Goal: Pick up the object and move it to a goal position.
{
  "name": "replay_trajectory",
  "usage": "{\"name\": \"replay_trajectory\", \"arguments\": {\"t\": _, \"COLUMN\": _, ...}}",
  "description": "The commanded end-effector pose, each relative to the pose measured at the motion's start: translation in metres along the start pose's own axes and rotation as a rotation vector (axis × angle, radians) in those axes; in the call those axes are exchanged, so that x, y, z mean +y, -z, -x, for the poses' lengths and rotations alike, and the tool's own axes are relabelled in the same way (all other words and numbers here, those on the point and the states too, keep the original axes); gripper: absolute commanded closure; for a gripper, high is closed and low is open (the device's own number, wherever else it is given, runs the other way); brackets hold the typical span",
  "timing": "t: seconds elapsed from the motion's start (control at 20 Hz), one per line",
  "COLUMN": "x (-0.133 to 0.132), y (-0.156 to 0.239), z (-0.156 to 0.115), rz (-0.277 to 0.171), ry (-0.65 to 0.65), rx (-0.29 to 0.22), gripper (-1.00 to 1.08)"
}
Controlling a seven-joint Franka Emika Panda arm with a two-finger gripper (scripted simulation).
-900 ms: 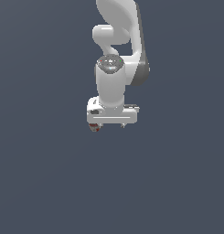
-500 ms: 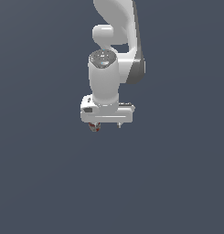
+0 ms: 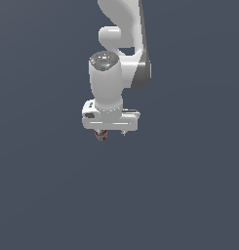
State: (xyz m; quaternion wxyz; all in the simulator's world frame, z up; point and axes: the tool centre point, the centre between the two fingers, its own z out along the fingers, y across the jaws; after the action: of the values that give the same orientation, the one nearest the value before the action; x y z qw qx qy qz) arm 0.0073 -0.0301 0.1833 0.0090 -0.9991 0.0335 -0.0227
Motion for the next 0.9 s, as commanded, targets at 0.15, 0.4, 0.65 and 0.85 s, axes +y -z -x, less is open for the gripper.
{"name": "replay_trajectory", "arguments": {"t": 0.15, "x": 0.015, "y": -0.01, "z": 0.016, "rz": 0.006, "ry": -0.085, "rx": -0.008, "gripper": -0.92}}
{"name": "replay_trajectory", "arguments": {"t": 0.4, "x": 0.036, "y": -0.023, "z": 0.041, "rz": 0.014, "ry": -0.215, "rx": -0.018, "gripper": -0.92}}
{"name": "replay_trajectory", "arguments": {"t": 0.65, "x": 0.058, "y": -0.037, "z": 0.07, "rz": 0.022, "ry": -0.358, "rx": -0.029, "gripper": -0.92}}
{"name": "replay_trajectory", "arguments": {"t": 0.85, "x": 0.07, "y": -0.044, "z": 0.088, "rz": 0.027, "ry": -0.437, "rx": -0.034, "gripper": -0.92}}
